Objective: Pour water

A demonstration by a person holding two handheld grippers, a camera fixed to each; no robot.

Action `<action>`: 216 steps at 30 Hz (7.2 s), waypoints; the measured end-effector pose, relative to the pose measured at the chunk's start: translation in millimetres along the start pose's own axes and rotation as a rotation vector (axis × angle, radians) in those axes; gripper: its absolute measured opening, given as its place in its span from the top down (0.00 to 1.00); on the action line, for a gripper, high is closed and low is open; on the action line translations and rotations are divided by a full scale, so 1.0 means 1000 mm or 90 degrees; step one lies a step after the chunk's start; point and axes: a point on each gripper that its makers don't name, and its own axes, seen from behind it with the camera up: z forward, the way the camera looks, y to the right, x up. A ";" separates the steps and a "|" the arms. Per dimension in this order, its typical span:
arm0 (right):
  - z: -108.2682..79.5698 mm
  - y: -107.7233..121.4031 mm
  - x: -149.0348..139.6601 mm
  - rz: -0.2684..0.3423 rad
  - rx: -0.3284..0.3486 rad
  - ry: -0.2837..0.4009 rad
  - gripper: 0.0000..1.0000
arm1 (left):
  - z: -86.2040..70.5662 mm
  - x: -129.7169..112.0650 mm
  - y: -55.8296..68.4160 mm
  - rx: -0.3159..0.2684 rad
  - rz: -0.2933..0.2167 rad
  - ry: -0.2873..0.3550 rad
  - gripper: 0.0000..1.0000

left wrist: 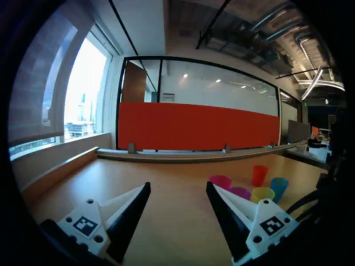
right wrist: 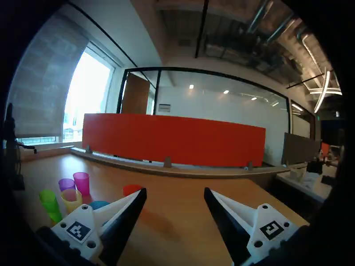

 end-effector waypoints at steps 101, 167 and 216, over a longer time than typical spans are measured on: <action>-0.005 0.018 -0.016 0.012 -0.053 0.015 0.00 | 0.027 -0.039 0.013 0.098 0.028 0.034 0.07; 0.010 0.017 -0.059 0.055 -0.038 0.008 0.00 | 0.028 -0.039 0.013 0.098 0.028 0.034 0.07; 0.010 0.017 -0.060 0.055 -0.038 0.007 0.00 | 0.023 -0.038 0.013 0.098 0.028 0.033 0.07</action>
